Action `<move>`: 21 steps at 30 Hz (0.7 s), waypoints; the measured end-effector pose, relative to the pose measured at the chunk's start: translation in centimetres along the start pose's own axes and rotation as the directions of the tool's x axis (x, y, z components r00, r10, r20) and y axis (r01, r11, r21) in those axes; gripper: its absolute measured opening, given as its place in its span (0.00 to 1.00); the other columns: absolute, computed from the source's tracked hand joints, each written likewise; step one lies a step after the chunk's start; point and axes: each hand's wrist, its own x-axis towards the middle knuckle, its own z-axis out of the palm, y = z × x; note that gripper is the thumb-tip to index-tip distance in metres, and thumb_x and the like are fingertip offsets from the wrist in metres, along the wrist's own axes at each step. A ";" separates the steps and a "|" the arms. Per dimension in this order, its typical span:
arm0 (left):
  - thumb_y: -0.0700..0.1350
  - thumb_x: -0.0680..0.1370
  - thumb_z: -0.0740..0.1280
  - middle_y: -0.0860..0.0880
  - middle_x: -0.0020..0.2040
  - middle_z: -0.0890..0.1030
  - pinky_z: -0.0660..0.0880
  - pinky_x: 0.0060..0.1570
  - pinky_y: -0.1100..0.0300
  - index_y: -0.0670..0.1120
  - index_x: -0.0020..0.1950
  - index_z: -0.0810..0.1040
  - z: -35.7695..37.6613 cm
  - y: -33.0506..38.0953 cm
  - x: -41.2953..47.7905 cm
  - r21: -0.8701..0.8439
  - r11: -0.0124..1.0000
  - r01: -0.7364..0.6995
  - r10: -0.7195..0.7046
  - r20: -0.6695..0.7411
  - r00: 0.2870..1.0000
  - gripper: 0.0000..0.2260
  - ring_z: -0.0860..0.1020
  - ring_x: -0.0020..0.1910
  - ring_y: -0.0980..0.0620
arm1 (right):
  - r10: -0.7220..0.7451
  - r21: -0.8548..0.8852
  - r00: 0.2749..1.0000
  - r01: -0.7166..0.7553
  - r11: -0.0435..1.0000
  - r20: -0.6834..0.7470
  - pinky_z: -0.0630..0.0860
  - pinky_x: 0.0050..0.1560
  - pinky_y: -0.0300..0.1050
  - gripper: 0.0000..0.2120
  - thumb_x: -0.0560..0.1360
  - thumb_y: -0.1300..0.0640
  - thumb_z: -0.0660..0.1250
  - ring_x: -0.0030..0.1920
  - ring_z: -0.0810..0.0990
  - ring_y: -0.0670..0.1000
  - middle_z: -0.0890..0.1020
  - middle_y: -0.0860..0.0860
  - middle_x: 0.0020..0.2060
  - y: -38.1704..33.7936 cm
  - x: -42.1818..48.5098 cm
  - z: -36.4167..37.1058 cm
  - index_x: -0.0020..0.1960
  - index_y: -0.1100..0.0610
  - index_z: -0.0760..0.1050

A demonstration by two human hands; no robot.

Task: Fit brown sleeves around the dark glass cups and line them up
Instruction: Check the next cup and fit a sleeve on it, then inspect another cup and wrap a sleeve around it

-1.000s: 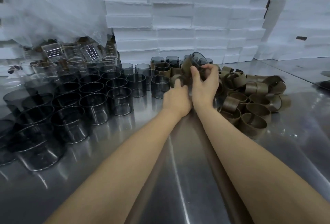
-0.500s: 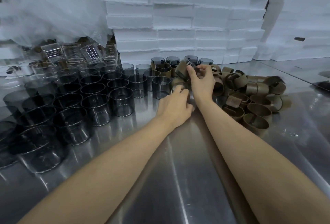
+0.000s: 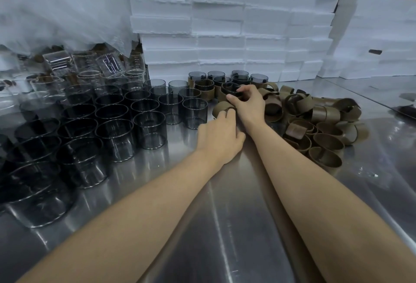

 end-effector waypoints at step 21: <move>0.46 0.77 0.60 0.44 0.48 0.81 0.63 0.38 0.55 0.44 0.48 0.79 -0.5 -0.4 -0.2 -0.030 0.992 0.120 -0.119 0.049 0.992 0.10 0.79 0.47 0.41 | -0.268 -0.292 0.957 0.288 0.912 0.108 0.73 0.44 0.48 0.15 0.82 0.52 0.56 0.45 0.78 0.50 0.80 0.50 0.44 -2.7 -3.3 -0.3 0.50 0.57 0.78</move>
